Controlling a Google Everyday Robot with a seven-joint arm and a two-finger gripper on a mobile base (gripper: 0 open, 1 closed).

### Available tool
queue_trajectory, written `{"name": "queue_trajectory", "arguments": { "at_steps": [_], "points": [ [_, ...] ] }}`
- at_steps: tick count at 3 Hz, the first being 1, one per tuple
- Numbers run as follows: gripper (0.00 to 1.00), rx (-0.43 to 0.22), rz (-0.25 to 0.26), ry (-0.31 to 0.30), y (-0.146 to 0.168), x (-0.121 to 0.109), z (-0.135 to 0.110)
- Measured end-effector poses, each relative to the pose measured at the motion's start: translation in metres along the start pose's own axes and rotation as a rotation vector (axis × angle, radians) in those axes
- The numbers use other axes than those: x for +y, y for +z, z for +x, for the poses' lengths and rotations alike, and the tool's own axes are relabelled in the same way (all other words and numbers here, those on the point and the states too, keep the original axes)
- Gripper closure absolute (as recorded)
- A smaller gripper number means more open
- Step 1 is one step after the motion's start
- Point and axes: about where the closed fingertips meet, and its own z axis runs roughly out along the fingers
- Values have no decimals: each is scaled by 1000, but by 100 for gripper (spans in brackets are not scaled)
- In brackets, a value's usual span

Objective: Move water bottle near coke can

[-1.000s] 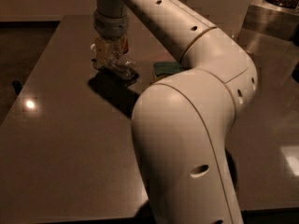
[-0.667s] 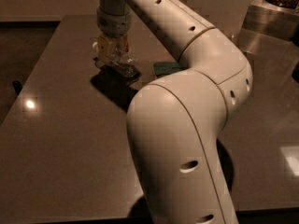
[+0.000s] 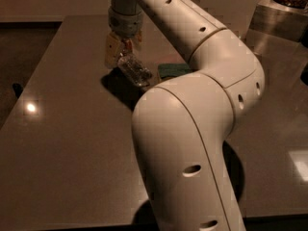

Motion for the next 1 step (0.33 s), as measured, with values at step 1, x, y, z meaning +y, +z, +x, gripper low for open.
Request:
{"name": "queue_trajectory", "arguments": {
  "at_steps": [1],
  "points": [
    [0, -26, 6, -1, 4, -1, -8]
  ]
}}
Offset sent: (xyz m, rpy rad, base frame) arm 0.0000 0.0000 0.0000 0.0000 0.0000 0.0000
